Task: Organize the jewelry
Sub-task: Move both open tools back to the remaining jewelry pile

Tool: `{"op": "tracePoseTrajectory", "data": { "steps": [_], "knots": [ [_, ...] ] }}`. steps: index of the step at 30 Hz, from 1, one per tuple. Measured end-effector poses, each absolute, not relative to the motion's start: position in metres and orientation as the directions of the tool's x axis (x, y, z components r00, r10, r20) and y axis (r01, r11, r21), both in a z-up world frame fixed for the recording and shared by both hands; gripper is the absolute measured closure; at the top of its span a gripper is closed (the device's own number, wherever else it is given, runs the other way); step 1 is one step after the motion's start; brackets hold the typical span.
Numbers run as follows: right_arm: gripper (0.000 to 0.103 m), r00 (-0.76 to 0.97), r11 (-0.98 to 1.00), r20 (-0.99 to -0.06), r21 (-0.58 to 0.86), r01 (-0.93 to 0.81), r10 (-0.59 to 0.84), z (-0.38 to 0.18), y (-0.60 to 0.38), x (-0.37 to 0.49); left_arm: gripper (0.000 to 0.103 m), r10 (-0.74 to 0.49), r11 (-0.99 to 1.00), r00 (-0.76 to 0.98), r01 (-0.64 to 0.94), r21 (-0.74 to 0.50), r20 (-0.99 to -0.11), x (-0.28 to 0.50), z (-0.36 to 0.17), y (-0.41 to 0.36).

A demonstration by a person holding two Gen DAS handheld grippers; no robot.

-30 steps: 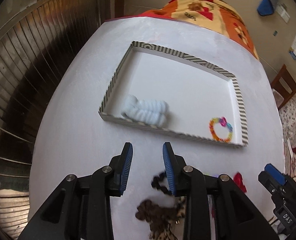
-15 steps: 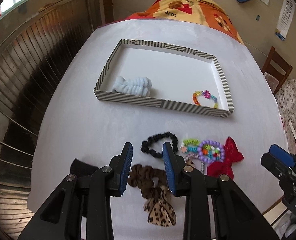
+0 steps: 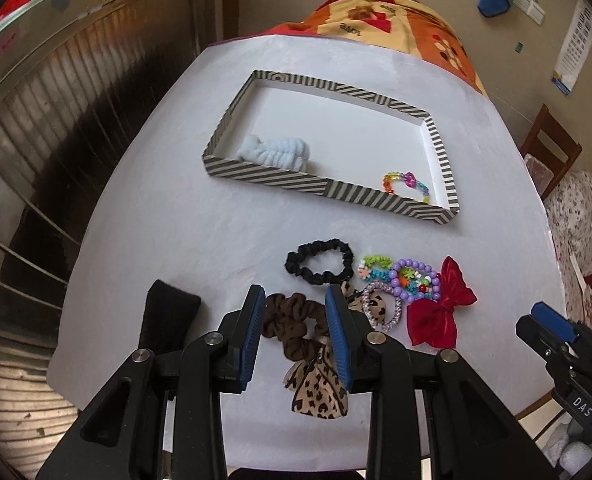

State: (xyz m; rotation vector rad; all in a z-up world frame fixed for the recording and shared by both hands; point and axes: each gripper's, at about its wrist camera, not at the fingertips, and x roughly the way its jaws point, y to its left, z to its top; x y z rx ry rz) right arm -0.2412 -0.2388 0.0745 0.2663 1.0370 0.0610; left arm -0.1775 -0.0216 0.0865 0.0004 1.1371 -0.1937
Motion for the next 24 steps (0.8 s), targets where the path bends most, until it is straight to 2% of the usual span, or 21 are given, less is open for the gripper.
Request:
{"op": "tracePoseTrajectory", "data": {
  "steps": [7, 16, 21, 24],
  "knots": [
    [0.049, 0.49, 0.965, -0.849, 0.257, 0.057, 0.197, 0.068, -0.238, -0.239, 0.082, -0.129, 0.989, 0.392, 0.114, -0.091, -0.911, -0.175, 0.08, -0.011],
    [0.05, 0.439, 0.95, -0.846, 0.306, -0.067, 0.304, 0.05, -0.196, -0.223, 0.082, -0.123, 0.992, 0.342, 0.062, -0.108, -0.932, -0.156, 0.062, 0.0],
    [0.065, 0.387, 0.932, -0.849, 0.343, -0.116, 0.36, 0.025, -0.174, -0.205, 0.082, -0.123, 0.992, 0.319, 0.044, -0.115, -0.94, -0.144, 0.053, 0.004],
    [0.071, 0.351, 0.929, -0.861, 0.338, -0.149, 0.37, 0.01, -0.164, -0.199, 0.082, -0.123, 0.992, 0.311, 0.036, -0.118, -0.942, -0.136, 0.049, 0.007]
  ]
}}
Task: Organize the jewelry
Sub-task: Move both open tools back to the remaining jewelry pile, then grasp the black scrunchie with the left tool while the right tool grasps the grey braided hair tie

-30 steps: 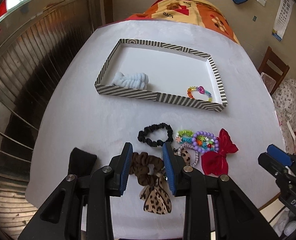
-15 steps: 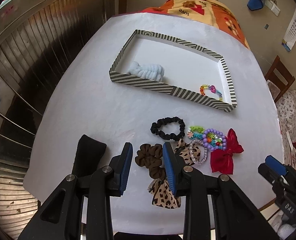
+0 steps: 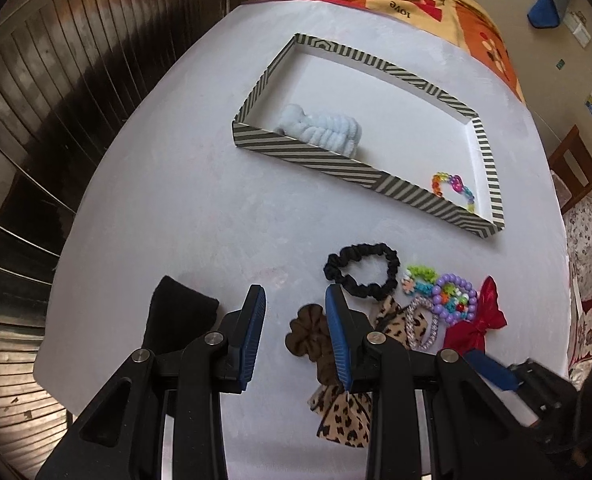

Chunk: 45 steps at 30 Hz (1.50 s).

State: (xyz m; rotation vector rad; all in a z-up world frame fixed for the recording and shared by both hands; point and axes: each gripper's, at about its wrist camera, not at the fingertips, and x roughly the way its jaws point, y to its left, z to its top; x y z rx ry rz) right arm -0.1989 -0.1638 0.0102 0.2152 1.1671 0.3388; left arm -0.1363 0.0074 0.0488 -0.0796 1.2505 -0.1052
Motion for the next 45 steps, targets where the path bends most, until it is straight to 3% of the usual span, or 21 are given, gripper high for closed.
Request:
{"op": "tracePoseTrajectory", "data": {
  "steps": [12, 25, 45],
  "knots": [
    [0.071, 0.298, 0.901, -0.85, 0.409, -0.143, 0.434, -0.01, -0.148, -0.165, 0.082, -0.127, 0.992, 0.268, 0.04, -0.121, -0.955, -0.11, 0.031, 0.01],
    [0.094, 0.24, 0.903, -0.871, 0.42, -0.091, 0.429, -0.037, -0.15, -0.151, 0.082, -0.199, 0.976, 0.174, 0.126, -0.178, -0.964, -0.093, 0.008, -0.005],
    [0.095, 0.332, 0.856, -0.805, 0.516, -0.019, 0.493, -0.005, -0.196, -0.166, 0.082, -0.114, 0.966, 0.152, 0.247, -0.074, -0.982, -0.08, -0.018, -0.038]
  ]
}}
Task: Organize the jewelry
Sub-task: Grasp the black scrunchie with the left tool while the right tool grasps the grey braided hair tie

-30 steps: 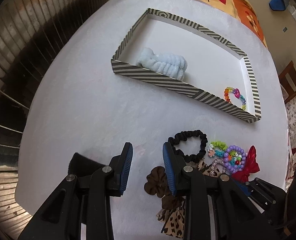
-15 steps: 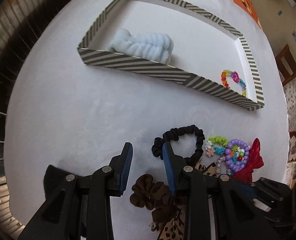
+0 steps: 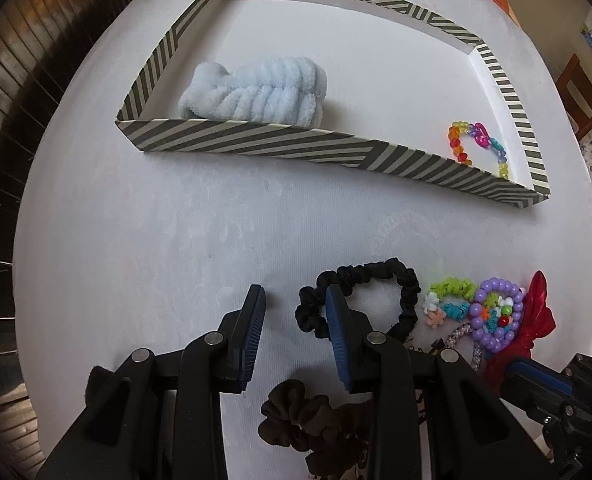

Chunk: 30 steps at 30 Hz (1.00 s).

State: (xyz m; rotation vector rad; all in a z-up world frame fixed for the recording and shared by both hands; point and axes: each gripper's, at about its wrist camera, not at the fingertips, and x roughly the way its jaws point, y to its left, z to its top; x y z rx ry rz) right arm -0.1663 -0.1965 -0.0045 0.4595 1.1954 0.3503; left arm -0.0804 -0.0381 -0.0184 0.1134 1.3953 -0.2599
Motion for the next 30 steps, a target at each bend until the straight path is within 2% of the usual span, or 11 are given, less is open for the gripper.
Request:
{"op": "tracePoseTrajectory", "data": {
  "steps": [4, 7, 15, 18, 19, 20, 21, 22, 23, 24, 30],
  "knots": [
    [0.093, 0.295, 0.853, -0.81, 0.521, -0.035, 0.507, -0.009, -0.187, -0.163, 0.082, -0.1, 0.964, 0.154, 0.261, -0.057, -0.983, -0.078, -0.02, -0.047],
    [0.083, 0.257, 0.852, -0.818, 0.522, -0.043, 0.514, -0.017, -0.174, -0.16, 0.082, -0.101, 0.964, 0.152, 0.258, -0.059, -0.983, -0.074, -0.022, -0.049],
    [0.083, 0.181, 0.871, -0.855, 0.49, -0.023, 0.486, -0.049, -0.157, -0.149, 0.082, -0.094, 0.962, 0.153, 0.269, -0.049, -0.984, -0.074, -0.022, -0.05],
    [0.083, 0.198, 0.871, -0.851, 0.491, -0.027, 0.486, -0.051, -0.158, -0.15, 0.078, -0.094, 0.958, 0.157, 0.283, -0.047, -0.983, -0.076, -0.021, -0.053],
    [0.084, 0.204, 0.876, -0.855, 0.482, -0.027, 0.477, -0.051, -0.158, -0.15, 0.078, -0.093, 0.956, 0.162, 0.29, -0.042, -0.982, -0.077, -0.021, -0.055],
    [0.091, 0.219, 0.883, -0.859, 0.469, -0.027, 0.463, -0.05, -0.159, -0.152, 0.078, -0.091, 0.955, 0.167, 0.295, -0.039, -0.982, -0.078, -0.021, -0.056],
    [0.094, 0.227, 0.884, -0.858, 0.468, -0.026, 0.461, -0.048, -0.161, -0.154, 0.078, -0.095, 0.953, 0.177, 0.3, -0.038, -0.98, -0.08, -0.021, -0.057],
    [0.094, 0.24, 0.878, -0.85, 0.478, -0.021, 0.469, -0.045, -0.165, -0.156, 0.084, -0.107, 0.952, 0.184, 0.302, -0.047, -0.977, -0.081, -0.021, -0.056],
    [0.094, 0.251, 0.87, -0.84, 0.492, -0.02, 0.481, -0.041, -0.168, -0.159, 0.096, -0.124, 0.951, 0.188, 0.303, -0.063, -0.974, -0.083, -0.021, -0.056],
    [0.095, 0.257, 0.868, -0.836, 0.496, -0.021, 0.484, -0.037, -0.171, -0.159, 0.101, -0.134, 0.95, 0.183, 0.303, -0.073, -0.974, -0.083, -0.021, -0.055],
    [0.095, 0.317, 0.844, -0.796, 0.536, -0.027, 0.516, -0.01, -0.19, -0.169, 0.103, -0.182, 0.949, 0.19, 0.29, -0.122, -0.965, -0.087, -0.011, -0.049]
  ]
}}
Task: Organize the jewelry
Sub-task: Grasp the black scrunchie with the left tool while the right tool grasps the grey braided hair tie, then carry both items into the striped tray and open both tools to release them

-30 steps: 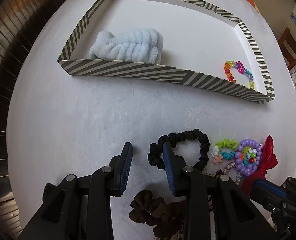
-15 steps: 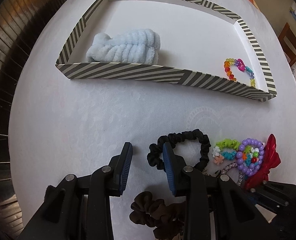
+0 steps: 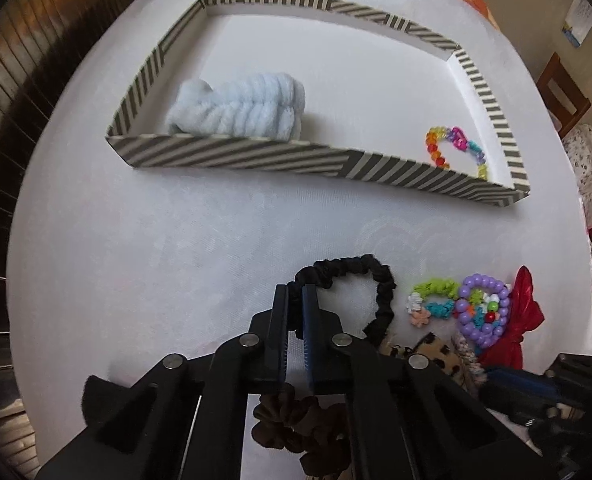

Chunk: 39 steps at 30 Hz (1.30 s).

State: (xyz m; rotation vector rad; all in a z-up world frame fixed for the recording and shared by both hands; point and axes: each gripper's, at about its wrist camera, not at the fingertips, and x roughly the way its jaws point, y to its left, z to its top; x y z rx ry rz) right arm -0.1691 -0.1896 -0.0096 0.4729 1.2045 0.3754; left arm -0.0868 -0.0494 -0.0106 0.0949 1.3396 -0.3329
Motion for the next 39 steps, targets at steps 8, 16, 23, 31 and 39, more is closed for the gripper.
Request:
{"op": "tracePoseTrajectory", "data": {
  "steps": [8, 16, 23, 31, 39],
  "knots": [
    [0.096, 0.382, 0.817, -0.749, 0.576, -0.028, 0.542, 0.016, -0.212, -0.18, 0.103, -0.214, 0.95, 0.238, 0.275, -0.145, -0.948, -0.092, 0.02, -0.042],
    [0.096, 0.441, 0.816, -0.717, 0.575, -0.061, 0.539, 0.044, -0.215, -0.172, 0.103, -0.239, 0.944, 0.292, 0.295, -0.15, -0.926, -0.087, 0.055, -0.046],
    [0.096, 0.497, 0.832, -0.706, 0.552, -0.06, 0.504, 0.063, -0.23, -0.152, 0.103, -0.239, 0.944, 0.343, 0.303, -0.134, -0.909, -0.072, 0.074, -0.056],
    [0.096, 0.537, 0.851, -0.711, 0.525, -0.021, 0.453, 0.066, -0.257, -0.112, 0.103, -0.23, 0.948, 0.374, 0.293, -0.121, -0.899, -0.04, 0.081, -0.062],
    [0.096, 0.537, 0.859, -0.73, 0.511, 0.02, 0.422, 0.058, -0.274, -0.066, 0.103, -0.214, 0.952, 0.379, 0.287, -0.106, -0.901, 0.006, 0.077, -0.07]
  ]
}}
